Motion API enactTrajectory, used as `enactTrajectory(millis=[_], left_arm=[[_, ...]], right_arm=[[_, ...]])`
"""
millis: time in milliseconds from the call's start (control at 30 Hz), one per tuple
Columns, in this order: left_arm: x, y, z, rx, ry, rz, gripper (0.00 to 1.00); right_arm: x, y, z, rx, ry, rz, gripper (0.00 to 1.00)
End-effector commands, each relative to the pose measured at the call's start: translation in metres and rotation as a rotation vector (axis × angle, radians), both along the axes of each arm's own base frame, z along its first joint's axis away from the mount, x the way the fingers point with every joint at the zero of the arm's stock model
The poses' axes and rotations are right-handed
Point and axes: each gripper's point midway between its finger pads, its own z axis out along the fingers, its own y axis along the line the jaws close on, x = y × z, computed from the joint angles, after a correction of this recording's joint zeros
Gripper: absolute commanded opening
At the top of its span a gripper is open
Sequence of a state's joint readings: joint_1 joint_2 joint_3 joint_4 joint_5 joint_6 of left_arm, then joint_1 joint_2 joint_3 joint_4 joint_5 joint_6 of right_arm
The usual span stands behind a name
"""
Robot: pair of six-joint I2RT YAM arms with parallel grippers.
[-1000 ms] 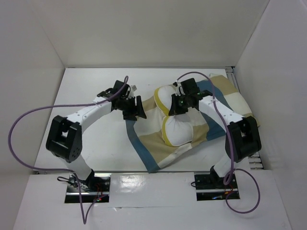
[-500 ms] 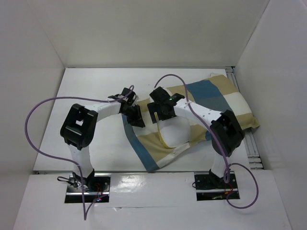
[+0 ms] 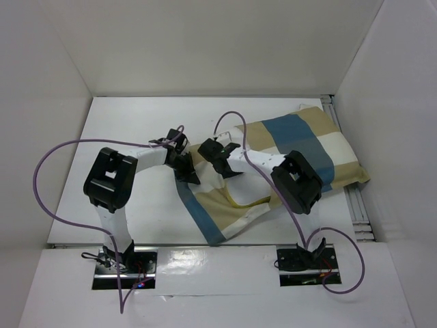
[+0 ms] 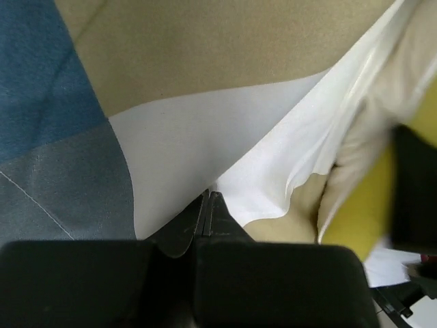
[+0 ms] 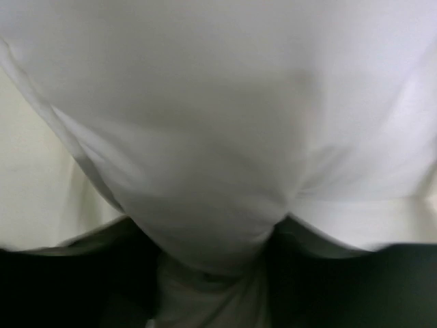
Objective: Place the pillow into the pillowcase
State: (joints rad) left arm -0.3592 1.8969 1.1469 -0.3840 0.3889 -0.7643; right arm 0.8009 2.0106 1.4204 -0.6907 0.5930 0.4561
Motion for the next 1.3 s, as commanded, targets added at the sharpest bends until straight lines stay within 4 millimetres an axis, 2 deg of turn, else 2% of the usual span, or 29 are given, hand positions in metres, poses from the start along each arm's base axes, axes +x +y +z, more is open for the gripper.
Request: enactTrajectory(millis=[0,33,67,100,133,167,200,233,267,300,333,367,400,433,467,500,533,600,667,733,767,867,933,967,1033,1133,1233,1267], left_arm=[[0.007,0.005,0.015,-0.009,-0.057,0.002,0.0],[0.007,0.005,0.015,-0.009,-0.058,0.002,0.0],[0.009,0.007,0.02,-0.022,-0.066,0.008,0.0],[0.009,0.002,0.03,-0.053,-0.076,-0.016,0.0],[0.007,0.001,0.038,-0.062,-0.078,-0.037,0.0],[0.015,-0.002,0.053,-0.072,-0.11,-0.038,0.0],[0.015,-0.007,0.064,-0.084,-0.131,-0.065,0.0],[0.019,-0.008,0.079,-0.091,-0.165,-0.075,0.0],[0.021,-0.015,0.094,-0.094,-0.186,-0.103,0.0],[0.021,-0.022,0.102,-0.098,-0.195,-0.118,0.0],[0.023,-0.024,0.111,-0.111,-0.209,-0.134,0.0],[0.024,-0.031,0.125,-0.126,-0.225,-0.151,0.05],[0.026,-0.034,0.132,-0.141,-0.238,-0.156,0.16],[0.023,-0.041,0.138,-0.169,-0.241,-0.178,0.23],[0.023,-0.043,0.143,-0.183,-0.246,-0.185,0.29],[0.025,-0.045,0.148,-0.196,-0.254,-0.19,0.35],[0.023,-0.05,0.15,-0.21,-0.254,-0.197,0.44],[0.017,-0.062,0.157,-0.232,-0.267,-0.232,0.52],[0.02,-0.07,0.157,-0.229,-0.278,-0.223,0.57],[0.021,-0.078,0.151,-0.232,-0.282,-0.217,0.57],[0.028,-0.087,0.149,-0.252,-0.301,-0.196,0.57],[0.038,-0.089,0.117,-0.192,-0.311,-0.118,0.7],[0.047,-0.089,0.105,-0.154,-0.338,-0.096,0.76],[0.051,-0.085,0.092,-0.118,-0.348,-0.093,0.76],[0.053,-0.081,0.08,-0.061,-0.359,-0.082,0.76],[0.058,-0.083,0.077,-0.08,-0.418,-0.084,0.76],[0.058,-0.095,0.076,-0.131,-0.447,-0.111,0.78],[0.059,-0.104,0.084,-0.17,-0.479,-0.131,0.81]], right_arm=[[0.0,0.0,0.007,0.087,-0.024,-0.036,0.37],[0.0,0.003,0.021,0.117,-0.04,-0.021,0.22],[-0.004,0.012,0.031,0.176,-0.027,0.019,0.12],[0.003,0.006,0.058,0.235,-0.06,0.017,0.0],[0.004,0.004,0.069,0.259,-0.062,0.046,0.0],[0.003,0.011,0.083,0.323,-0.049,0.087,0.0],[0.009,0.004,0.112,0.386,-0.093,0.086,0.0],[0.009,0.002,0.122,0.413,-0.089,0.126,0.0],[0.005,0.009,0.134,0.491,-0.068,0.174,0.0],[0.01,0.001,0.155,0.556,-0.095,0.186,0.0],[0.013,0.004,0.166,0.615,-0.115,0.226,0.0],[0.005,0.01,0.173,0.695,-0.082,0.286,0.0],[0.008,0.003,0.182,0.746,-0.094,0.291,0.0],[0.011,0.006,0.19,0.798,-0.111,0.324,0.0],[0.01,0.007,0.193,0.842,-0.112,0.34,0.0],[0.001,0.015,0.188,0.915,-0.06,0.378,0.0],[0.008,0.014,0.2,0.983,-0.096,0.38,0.0],[0.003,0.019,0.205,1.069,-0.067,0.41,0.0],[0.007,0.022,0.211,1.113,-0.07,0.411,0.0],[0.007,0.029,0.223,1.155,-0.07,0.447,0.0],[0.007,0.031,0.223,1.169,-0.057,0.445,0.0],[0.013,0.029,0.243,1.19,-0.094,0.479,0.0],[0.015,0.027,0.253,1.196,-0.108,0.488,0.0],[0.016,0.023,0.251,1.194,-0.103,0.473,0.0],[0.015,0.023,0.265,1.222,-0.108,0.497,0.0],[0.015,0.017,0.27,1.236,-0.104,0.506,0.0],[0.011,0.018,0.278,1.27,-0.09,0.528,0.0],[0.015,0.016,0.285,1.288,-0.11,0.536,0.0]])
